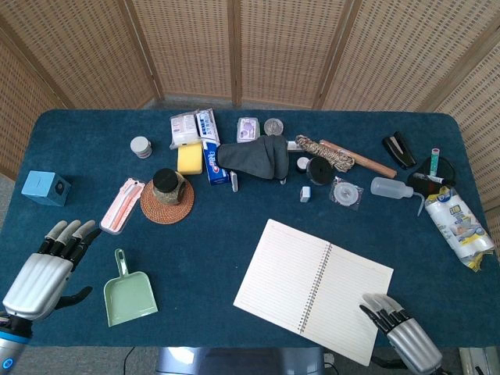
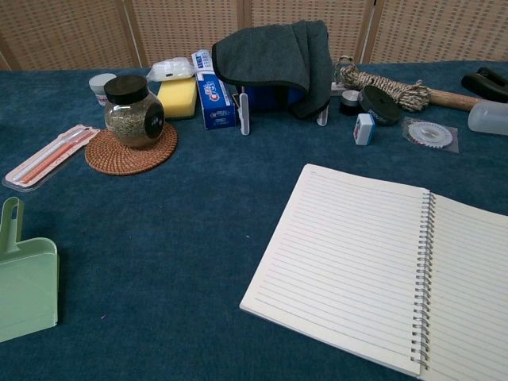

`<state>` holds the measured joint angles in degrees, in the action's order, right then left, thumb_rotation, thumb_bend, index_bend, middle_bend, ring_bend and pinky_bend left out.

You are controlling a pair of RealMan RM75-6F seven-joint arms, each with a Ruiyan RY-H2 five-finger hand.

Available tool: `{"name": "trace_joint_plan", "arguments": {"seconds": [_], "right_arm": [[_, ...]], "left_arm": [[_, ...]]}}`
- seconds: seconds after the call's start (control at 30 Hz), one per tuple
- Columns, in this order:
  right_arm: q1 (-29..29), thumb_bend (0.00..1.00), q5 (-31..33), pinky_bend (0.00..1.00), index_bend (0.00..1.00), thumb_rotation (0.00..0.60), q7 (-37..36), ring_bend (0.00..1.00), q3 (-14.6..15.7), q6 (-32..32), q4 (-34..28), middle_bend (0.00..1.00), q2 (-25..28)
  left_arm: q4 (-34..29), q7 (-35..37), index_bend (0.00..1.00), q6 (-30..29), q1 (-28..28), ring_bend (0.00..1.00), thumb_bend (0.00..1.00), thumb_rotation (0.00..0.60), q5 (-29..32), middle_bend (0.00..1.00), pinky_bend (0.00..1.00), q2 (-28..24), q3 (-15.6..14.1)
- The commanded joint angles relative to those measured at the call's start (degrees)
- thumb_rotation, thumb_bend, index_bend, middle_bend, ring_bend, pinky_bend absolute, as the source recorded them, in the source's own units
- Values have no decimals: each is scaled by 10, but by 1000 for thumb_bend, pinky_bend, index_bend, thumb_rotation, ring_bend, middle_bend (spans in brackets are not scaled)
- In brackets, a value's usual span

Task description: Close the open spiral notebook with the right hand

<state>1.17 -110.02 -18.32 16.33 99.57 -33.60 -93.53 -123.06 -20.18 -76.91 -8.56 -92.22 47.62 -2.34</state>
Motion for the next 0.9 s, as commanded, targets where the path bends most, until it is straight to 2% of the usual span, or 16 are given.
{"name": "trace_joint_plan", "arguments": {"seconds": [0.03,0.1,0.2,0.27,0.5,0.73,0.9], "right_arm": [[0,123,0,121,0,478,-2,0,-2,6,2,0,-5],[0,129,-1,123,0,550,-7,0,-1,10,6,0,-9],[-1,175,-4,128,0,600,-17,0,1,13,9,0,-13],[-1,229,-6,134,17,600,-23,0,2,20,11,0,-16],[-1,396,-10,168,211,600,-45,0,2,46,26,0,-28],[0,435,-12,194,372,600,-55,0,2,64,40,2,-41],[3,449,-10,219,571,600,-68,20,-3,89,50,37,-51]], "left_arm": [[1,2,0,-1,0,0,152,600,-1,0,14,-1,0],[2,5,0,-1,0,0,151,600,-1,0,14,-1,0],[3,6,0,0,0,0,152,600,0,0,14,-1,0],[4,7,0,0,0,0,151,600,0,0,14,0,0],[6,9,0,-2,1,0,150,600,0,0,14,-1,0],[6,10,0,-2,2,0,151,600,-1,0,15,-1,-1],[8,12,0,-4,2,0,151,600,-2,0,15,-1,-1]]}}
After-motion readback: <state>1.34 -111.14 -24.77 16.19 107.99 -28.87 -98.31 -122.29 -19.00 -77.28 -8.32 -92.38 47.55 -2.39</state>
